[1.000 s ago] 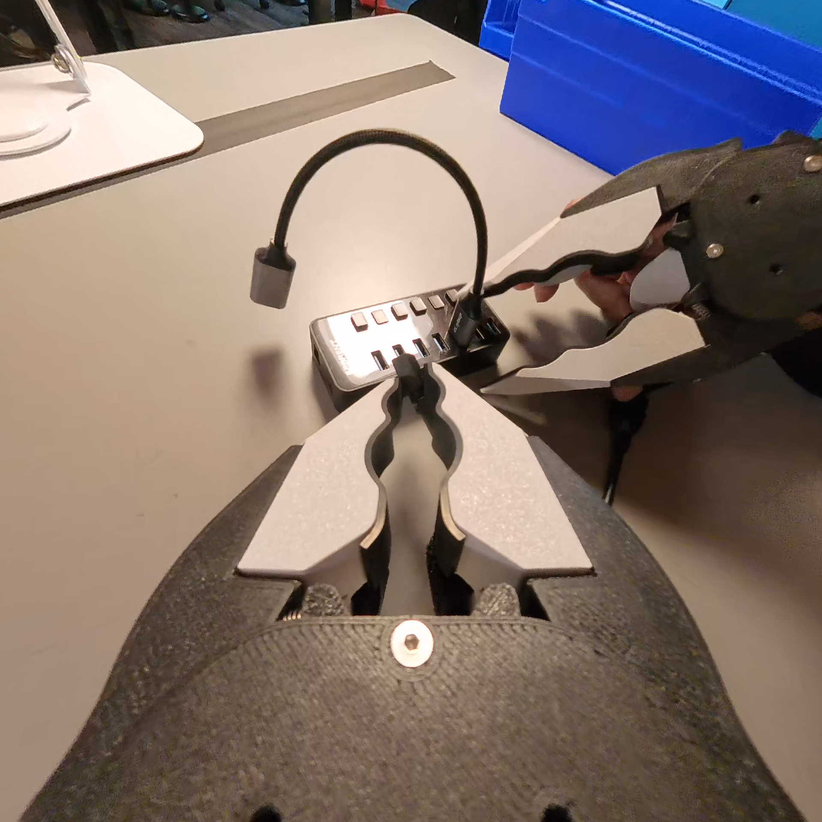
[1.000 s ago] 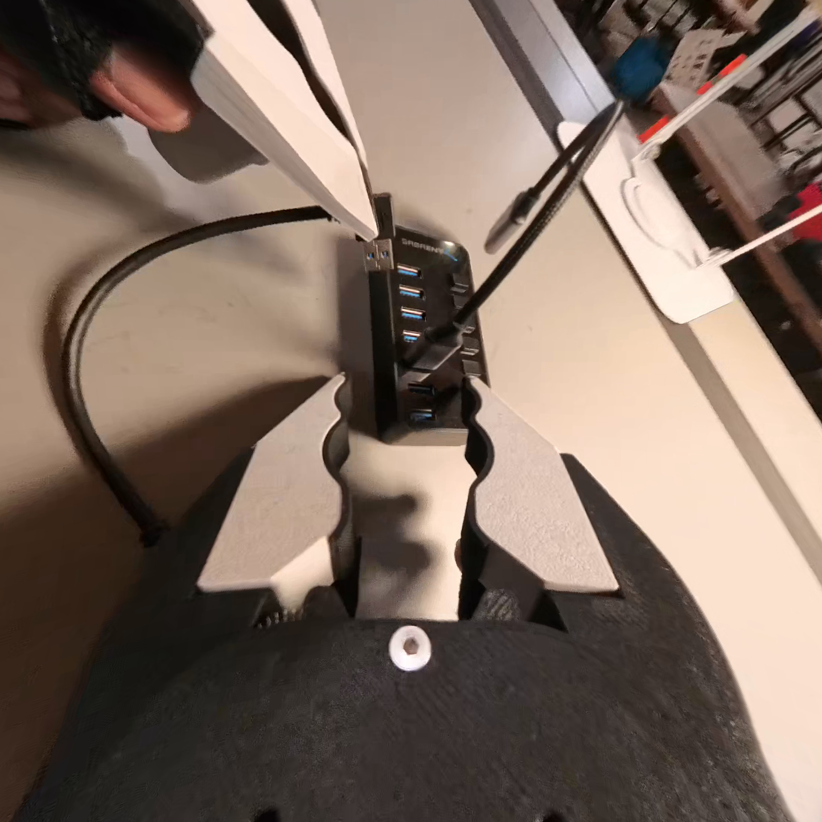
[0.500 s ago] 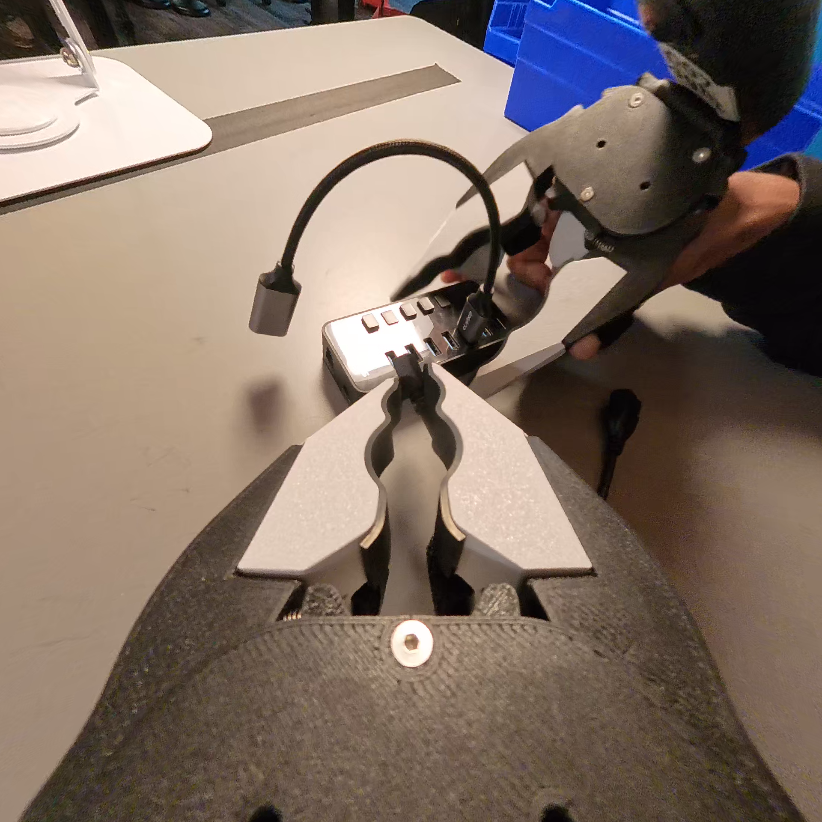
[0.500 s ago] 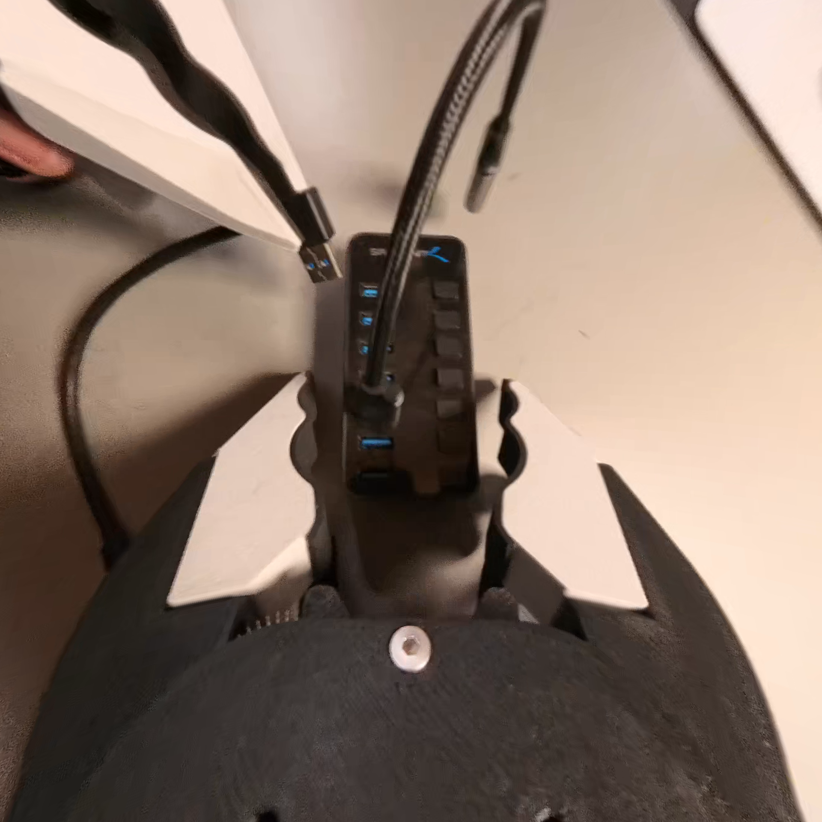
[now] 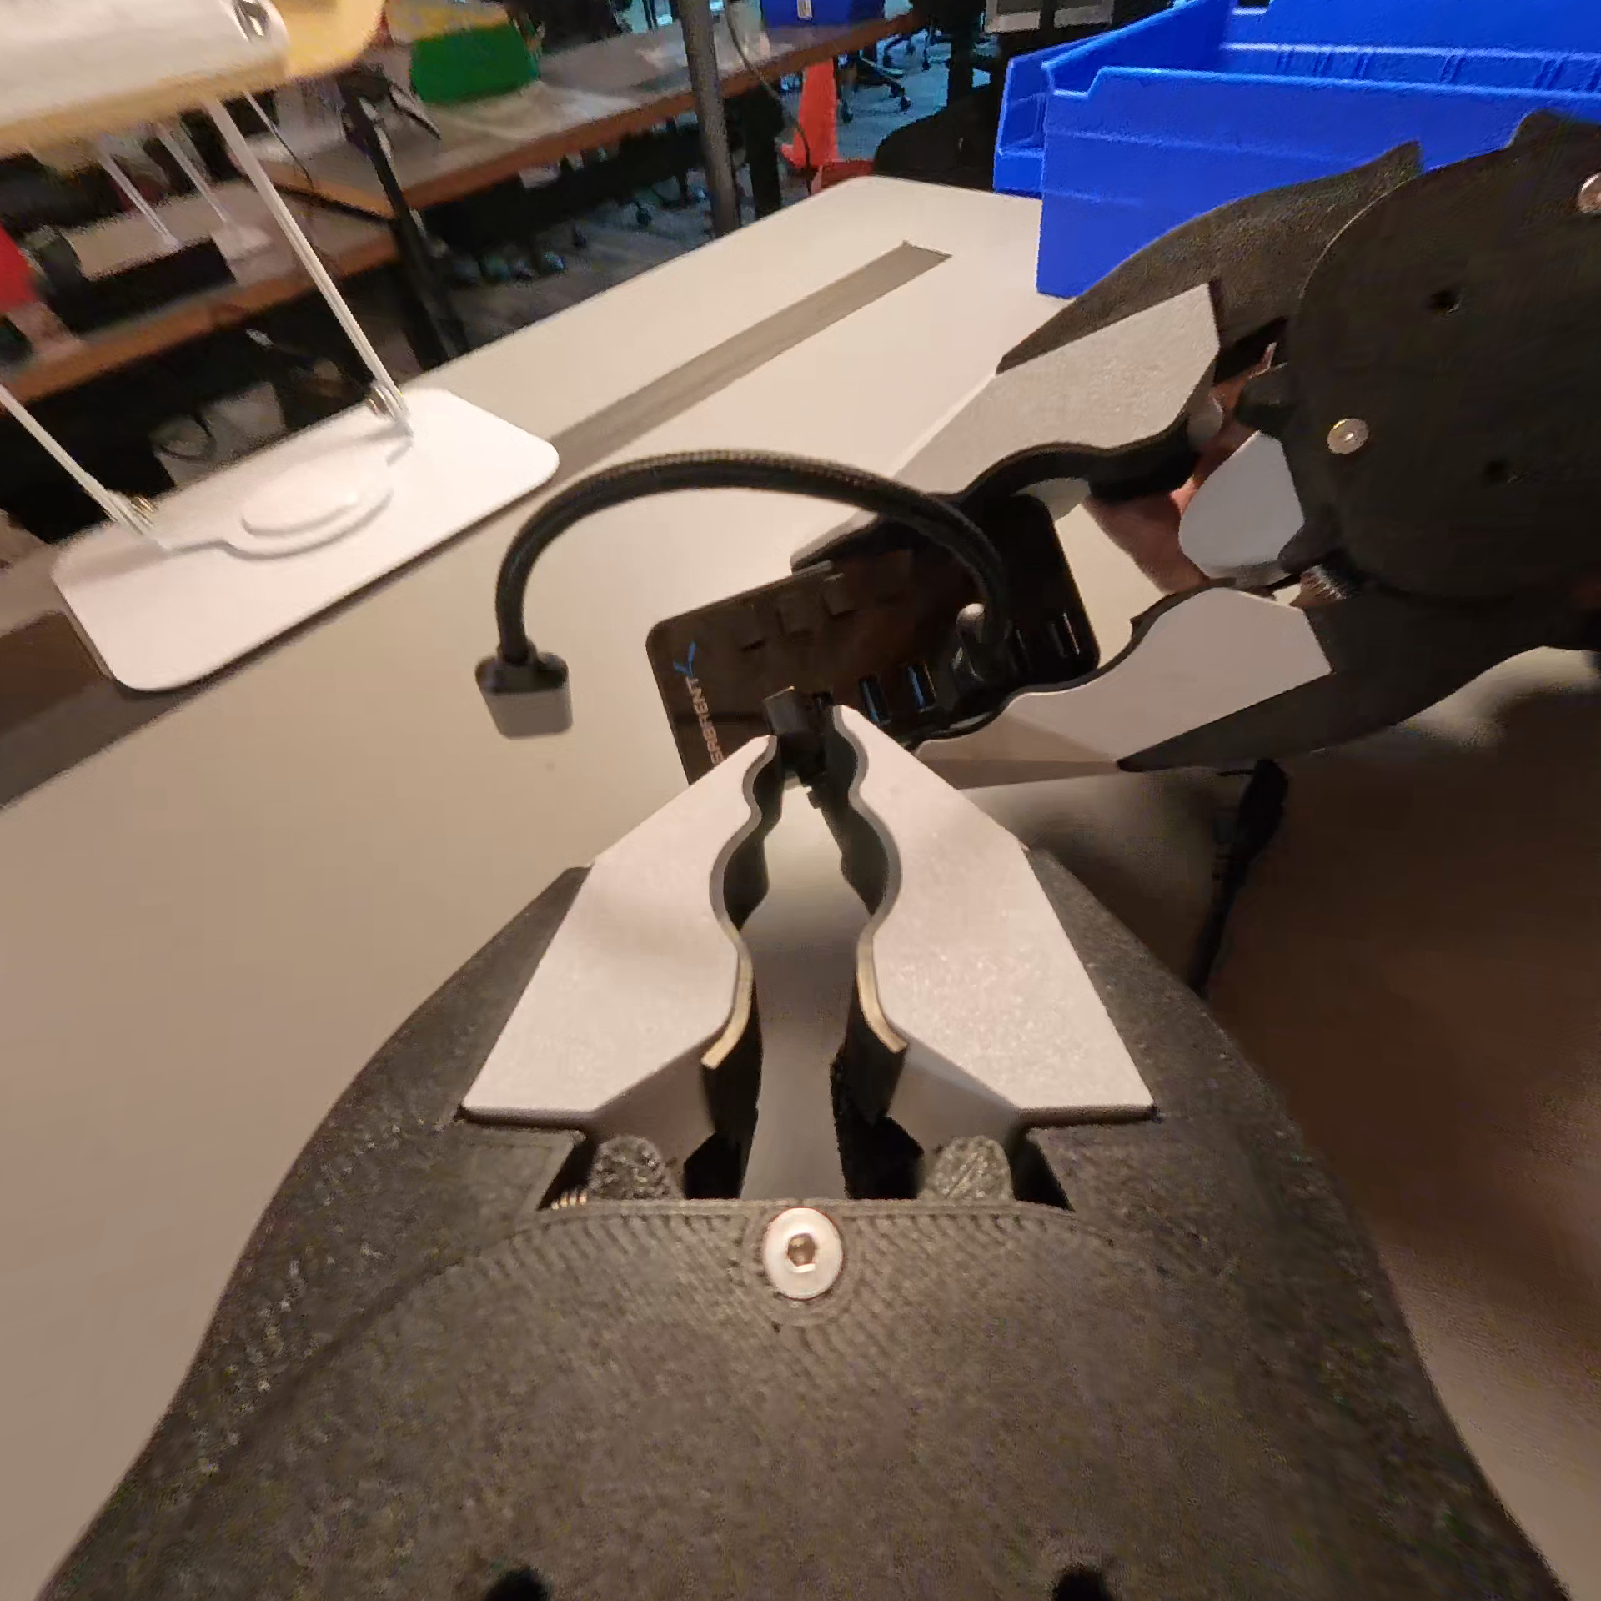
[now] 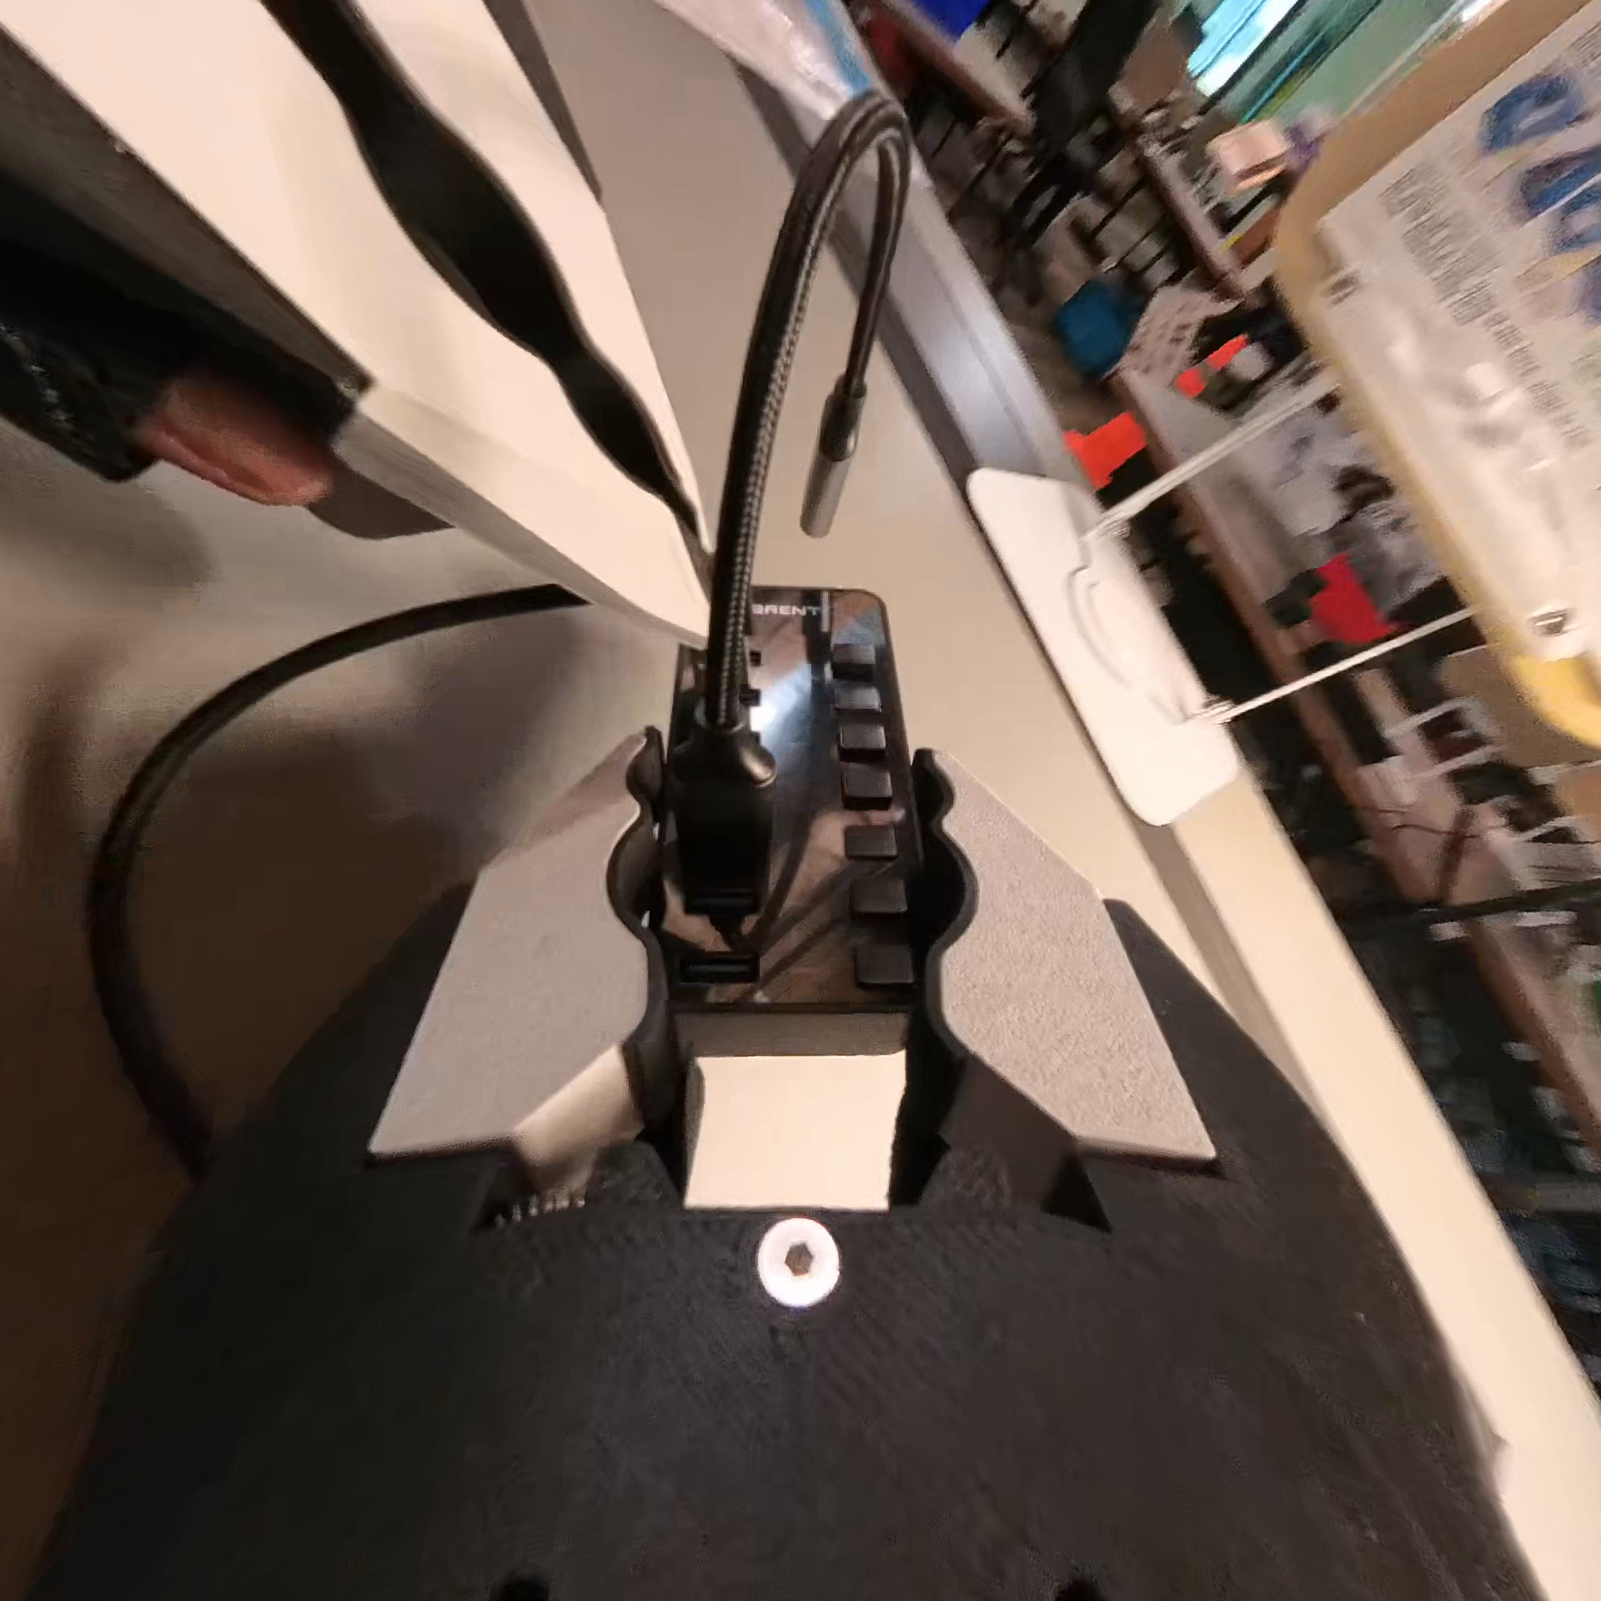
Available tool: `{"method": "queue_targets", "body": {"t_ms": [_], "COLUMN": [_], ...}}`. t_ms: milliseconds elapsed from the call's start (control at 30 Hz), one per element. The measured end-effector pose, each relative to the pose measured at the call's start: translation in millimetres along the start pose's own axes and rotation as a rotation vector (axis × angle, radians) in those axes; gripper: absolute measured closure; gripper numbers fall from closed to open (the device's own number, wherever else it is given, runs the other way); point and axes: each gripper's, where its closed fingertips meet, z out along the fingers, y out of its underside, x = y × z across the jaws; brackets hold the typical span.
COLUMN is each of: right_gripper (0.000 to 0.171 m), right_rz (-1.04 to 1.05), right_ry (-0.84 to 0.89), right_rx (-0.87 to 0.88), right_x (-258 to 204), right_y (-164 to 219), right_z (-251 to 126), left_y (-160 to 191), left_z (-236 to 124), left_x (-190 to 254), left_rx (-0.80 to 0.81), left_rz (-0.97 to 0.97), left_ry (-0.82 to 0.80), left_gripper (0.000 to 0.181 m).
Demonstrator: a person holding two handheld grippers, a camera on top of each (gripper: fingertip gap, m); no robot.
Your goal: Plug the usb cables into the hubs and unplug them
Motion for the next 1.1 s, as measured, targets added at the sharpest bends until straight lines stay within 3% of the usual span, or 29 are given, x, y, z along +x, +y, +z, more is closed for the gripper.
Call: {"method": "queue_targets", "body": {"t_ms": [333,500,667,833,933,1100], "right_gripper": [0.115,0.115,0.115,0.115,0.115,0.115], "right_rz": [-0.225,-0.218,-0.233,-0.211,-0.117,-0.032], "right_ry": [0.155,0.174,0.192,0.173,0.155,0.193], "right_rx": [0.122,0.149,0.146,0.16,0.203,0.276], "right_x": [10,13,13,13,20,38], "right_y": [-26,-31,-31,-29,-33,-41], "right_z": [-18,-22,-22,-21,-24,-36], "left_y": [-20,-26,-25,-25,-32,-50], "left_z": [-11,-13,-10,-8,-14,-27], "left_x": [8,9,10,10,8,-9], "left_rx": [0.086,0.119,0.151,0.153,0.198,0.307], "left_rz": [0.102,0.193,0.098,0.13,0.064,-0.232], "left_ry": [-0.002,-0.043,-0.019,0.013,0.057,0.138], "left_gripper": [0.169,0.169,0.169,0.162,0.157,0.127]}}
